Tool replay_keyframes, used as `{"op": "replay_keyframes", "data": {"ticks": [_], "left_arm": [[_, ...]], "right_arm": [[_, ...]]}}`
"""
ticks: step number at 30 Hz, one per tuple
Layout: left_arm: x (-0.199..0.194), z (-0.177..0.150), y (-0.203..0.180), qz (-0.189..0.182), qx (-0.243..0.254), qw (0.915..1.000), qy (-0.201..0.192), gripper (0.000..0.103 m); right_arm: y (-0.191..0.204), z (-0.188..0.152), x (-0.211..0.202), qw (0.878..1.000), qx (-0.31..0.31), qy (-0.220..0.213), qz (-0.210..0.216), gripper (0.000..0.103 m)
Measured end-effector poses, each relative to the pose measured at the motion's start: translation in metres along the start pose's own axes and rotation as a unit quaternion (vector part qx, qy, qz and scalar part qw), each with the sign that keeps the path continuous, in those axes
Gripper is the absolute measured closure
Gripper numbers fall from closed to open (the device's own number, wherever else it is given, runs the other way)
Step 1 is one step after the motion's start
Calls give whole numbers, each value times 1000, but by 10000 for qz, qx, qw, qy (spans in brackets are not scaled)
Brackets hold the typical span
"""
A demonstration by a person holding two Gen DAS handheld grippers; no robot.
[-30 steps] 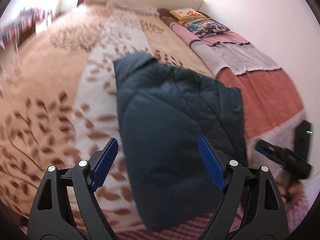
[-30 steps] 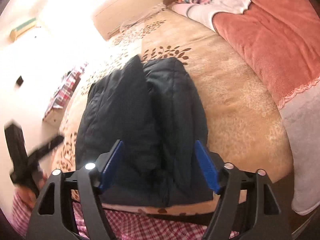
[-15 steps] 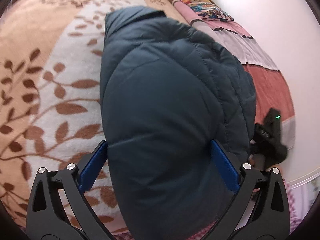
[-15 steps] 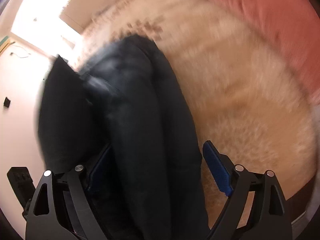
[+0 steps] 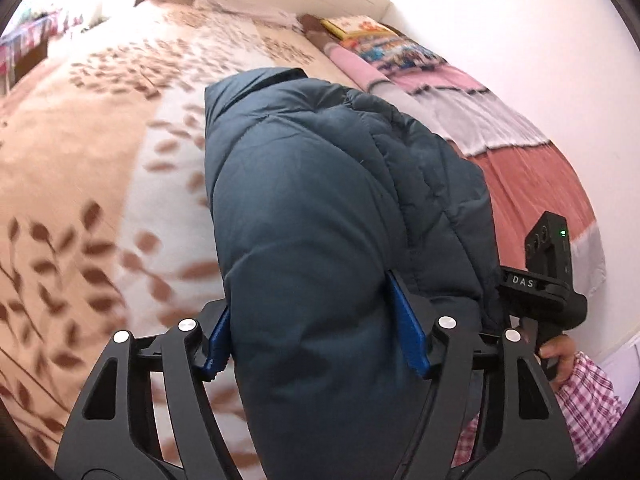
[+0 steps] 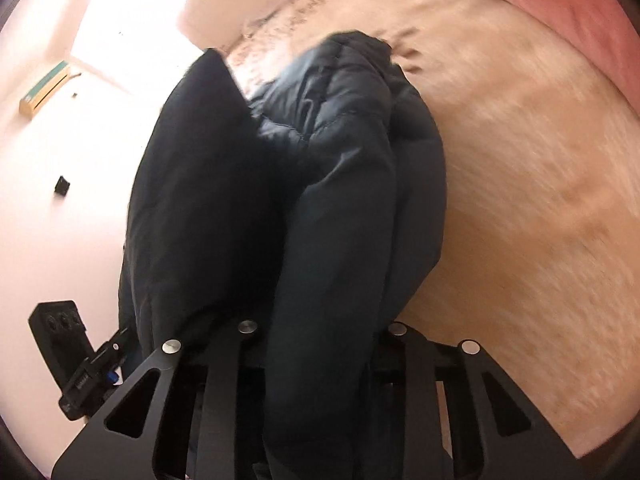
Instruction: Fold large clothes
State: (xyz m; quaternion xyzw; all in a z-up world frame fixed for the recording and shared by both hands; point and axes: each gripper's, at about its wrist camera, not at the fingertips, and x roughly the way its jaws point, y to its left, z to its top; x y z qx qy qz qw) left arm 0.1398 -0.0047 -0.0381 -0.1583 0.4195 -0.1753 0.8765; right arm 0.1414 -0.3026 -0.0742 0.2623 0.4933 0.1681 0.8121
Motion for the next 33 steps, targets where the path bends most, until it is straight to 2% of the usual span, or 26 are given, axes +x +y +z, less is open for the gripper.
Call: {"op": "replay_keyframes", "data": {"ticks": [7, 11, 13, 16, 18, 22, 27, 29, 33], "left_arm": [[-4, 42, 67, 509, -292, 9978, -315, 35], [3, 42, 98, 489, -601, 9966, -289, 31], [3, 37, 98, 508, -545, 9967, -330, 29], [5, 37, 96, 580, -521, 9964, -332, 24], [3, 39, 95, 636, -551, 9960, -308, 22], [-9, 38, 94, 799, -540, 9949, -297, 22], [-44, 32, 88, 856, -461, 9939, -514, 22], [-58, 25, 83, 945, -431, 9931, -549, 22], [-86, -12, 72, 1003, -439, 9922, -597, 22]], "right_arm": [[68, 36, 67, 9982, -579, 39, -170, 74], [87, 44, 100, 9949, -887, 116, -465, 74], [85, 47, 106, 9945, -852, 150, -583, 71], [73, 44, 105, 9959, -691, 150, -570, 60], [66, 43, 99, 9964, -519, 138, -650, 46], [72, 40, 85, 9960, -494, 94, -740, 44], [79, 39, 54, 9959, -498, -228, -716, 43], [88, 29, 40, 9947, -532, -389, -792, 43], [102, 3, 3, 9903, -857, -692, -842, 43]]}}
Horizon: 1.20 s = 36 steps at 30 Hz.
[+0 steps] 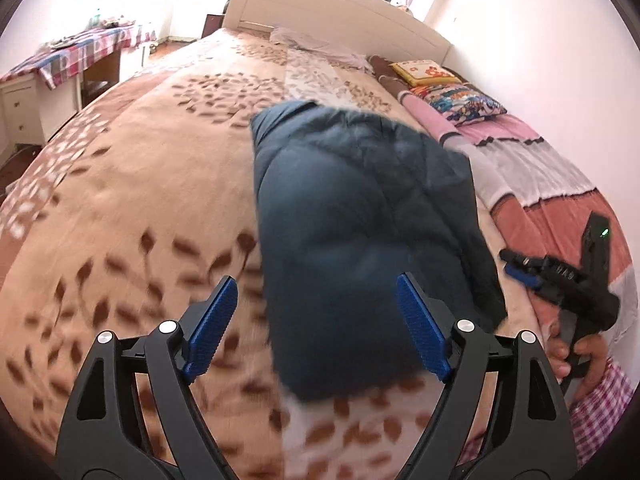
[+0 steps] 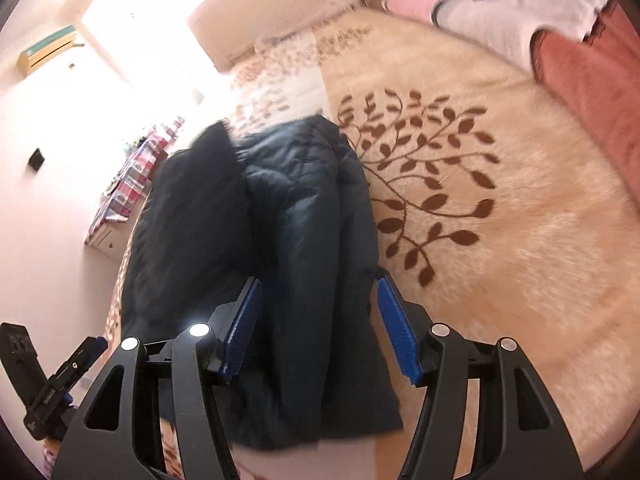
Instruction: Fold large clothes
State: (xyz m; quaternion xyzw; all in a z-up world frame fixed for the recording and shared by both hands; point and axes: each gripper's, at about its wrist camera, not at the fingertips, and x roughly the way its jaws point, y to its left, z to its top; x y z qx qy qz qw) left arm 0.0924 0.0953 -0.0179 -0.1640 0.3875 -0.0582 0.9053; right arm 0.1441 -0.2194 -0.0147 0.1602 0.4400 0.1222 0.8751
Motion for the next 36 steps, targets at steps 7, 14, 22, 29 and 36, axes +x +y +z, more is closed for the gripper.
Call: {"op": "replay_keyframes", "data": {"ticks": [7, 14, 22, 29, 36], "left_arm": [[2, -58, -5, 332, 231, 9979, 507, 22], [28, -50, -3, 1175, 319, 9908, 583, 22], [36, -42, 12, 1517, 6, 9864, 630, 22], [40, -32, 32, 1540, -474, 9842, 735, 27], [28, -39, 22, 1504, -294, 9855, 728, 28]], "right_arm": [[21, -40, -14, 9983, -556, 46, -153, 43], [31, -50, 17, 9917, -892, 407, -830, 43], [10, -70, 56, 9915, -430, 951, -777, 37], [31, -77, 64, 9905, -507, 1068, -704, 36], [20, -70, 67, 9914, -414, 1065, -641, 31]]}}
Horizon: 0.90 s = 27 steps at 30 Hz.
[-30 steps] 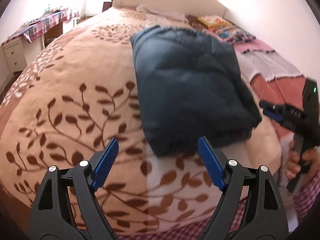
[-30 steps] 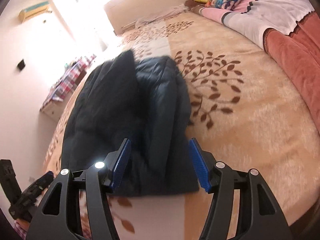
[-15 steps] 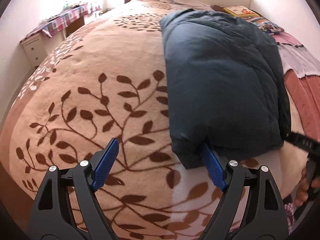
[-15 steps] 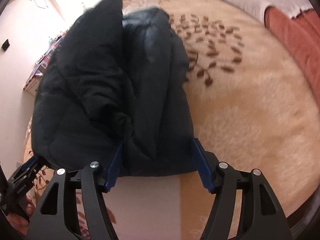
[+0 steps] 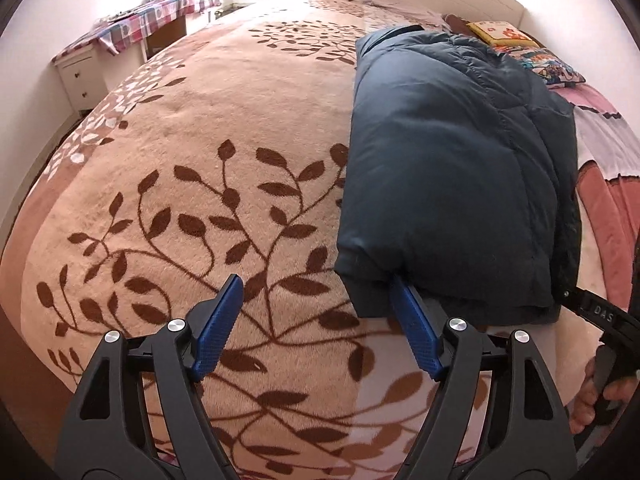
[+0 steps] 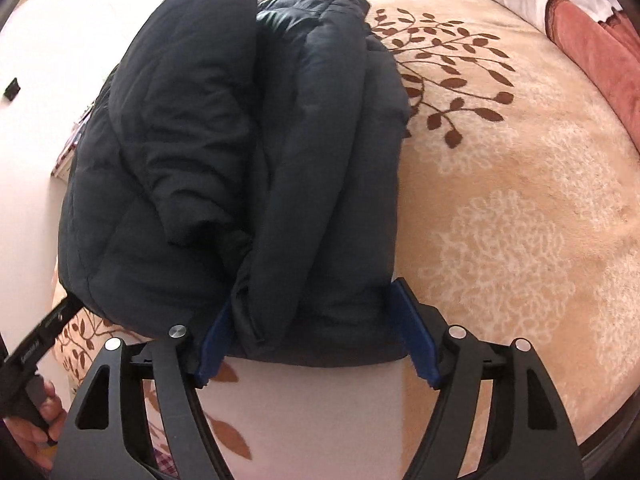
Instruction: Fold large clothes
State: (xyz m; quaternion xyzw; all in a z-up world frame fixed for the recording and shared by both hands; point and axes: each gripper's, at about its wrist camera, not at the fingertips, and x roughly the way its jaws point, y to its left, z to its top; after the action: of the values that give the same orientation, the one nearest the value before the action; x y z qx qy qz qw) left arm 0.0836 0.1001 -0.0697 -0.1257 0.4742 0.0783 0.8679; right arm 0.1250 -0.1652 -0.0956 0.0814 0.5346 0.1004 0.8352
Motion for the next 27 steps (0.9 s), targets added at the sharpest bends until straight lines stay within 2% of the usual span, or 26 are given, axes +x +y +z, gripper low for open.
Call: {"op": "replay_keyframes", "data": {"ticks": [8, 16, 22, 27], "left_arm": [[-36, -13, -13, -194, 175, 9996, -121, 28], [-77, -36, -34, -181, 406, 9983, -386, 28], [-105, -52, -45, -92, 527, 9967, -609, 28], [-119, -61, -49, -110, 528, 9965, -632, 28]], "right_arm": [[11, -7, -32, 9988, -349, -328, -112, 31], [37, -49, -86, 9923, -901, -829, -196, 31], [53, -77, -108, 9899, -1050, -909, -271, 31], [51, -93, -118, 9904, -989, -907, -341, 31]]}}
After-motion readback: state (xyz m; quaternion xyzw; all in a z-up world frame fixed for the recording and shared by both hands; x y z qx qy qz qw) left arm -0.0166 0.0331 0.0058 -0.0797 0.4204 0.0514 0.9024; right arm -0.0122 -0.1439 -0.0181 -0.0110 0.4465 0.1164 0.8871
